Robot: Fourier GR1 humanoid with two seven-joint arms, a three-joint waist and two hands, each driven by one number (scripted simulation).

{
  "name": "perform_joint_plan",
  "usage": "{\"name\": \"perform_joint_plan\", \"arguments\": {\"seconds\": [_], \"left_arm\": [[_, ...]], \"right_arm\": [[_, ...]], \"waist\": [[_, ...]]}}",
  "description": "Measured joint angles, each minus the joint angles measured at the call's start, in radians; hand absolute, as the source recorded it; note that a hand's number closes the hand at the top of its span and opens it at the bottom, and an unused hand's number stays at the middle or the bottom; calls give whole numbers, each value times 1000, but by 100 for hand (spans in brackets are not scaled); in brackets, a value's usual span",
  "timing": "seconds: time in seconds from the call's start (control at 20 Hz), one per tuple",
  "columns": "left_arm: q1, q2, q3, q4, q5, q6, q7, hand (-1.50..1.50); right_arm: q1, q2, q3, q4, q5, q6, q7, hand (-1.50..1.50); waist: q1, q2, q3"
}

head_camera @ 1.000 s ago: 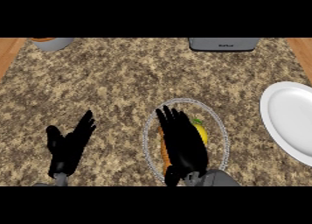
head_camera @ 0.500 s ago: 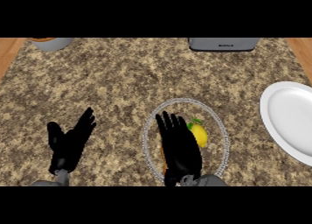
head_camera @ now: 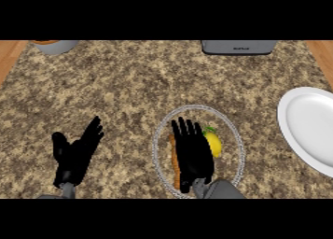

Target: Pick the croissant from the placemat and place it in the plate

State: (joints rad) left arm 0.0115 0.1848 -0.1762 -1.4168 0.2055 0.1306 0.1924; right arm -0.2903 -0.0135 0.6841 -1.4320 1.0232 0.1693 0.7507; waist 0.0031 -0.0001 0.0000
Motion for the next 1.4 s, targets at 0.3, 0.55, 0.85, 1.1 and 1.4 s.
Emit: {"name": "perform_joint_plan", "arguments": {"seconds": [0.3, 0.55, 0.85, 1.1, 1.4], "left_arm": [[3, -13, 26, 4, -20, -22, -2, 0], [-13, -28, 34, 10, -31, -25, 10, 0], [19, -34, 45, -29, -47, -32, 21, 0], [22, -25, 62, -29, -42, -55, 21, 0], [20, -31, 69, -28, -43, -43, 20, 0]], "right_arm": [[-26, 6, 1, 98, -18, -26, -24, 150], [-77, 9, 22, 186, -19, -2, -67, 150], [-69, 2, 37, 182, 31, -14, -99, 150], [-86, -9, 55, 162, 74, -110, -130, 150], [-203, -47, -261, 211, 128, -304, 108, 150]], "waist": [[1, 0, 0], [2, -2, -1], [1, -7, -1], [1, -3, -1], [-29, 7, 1]]}}
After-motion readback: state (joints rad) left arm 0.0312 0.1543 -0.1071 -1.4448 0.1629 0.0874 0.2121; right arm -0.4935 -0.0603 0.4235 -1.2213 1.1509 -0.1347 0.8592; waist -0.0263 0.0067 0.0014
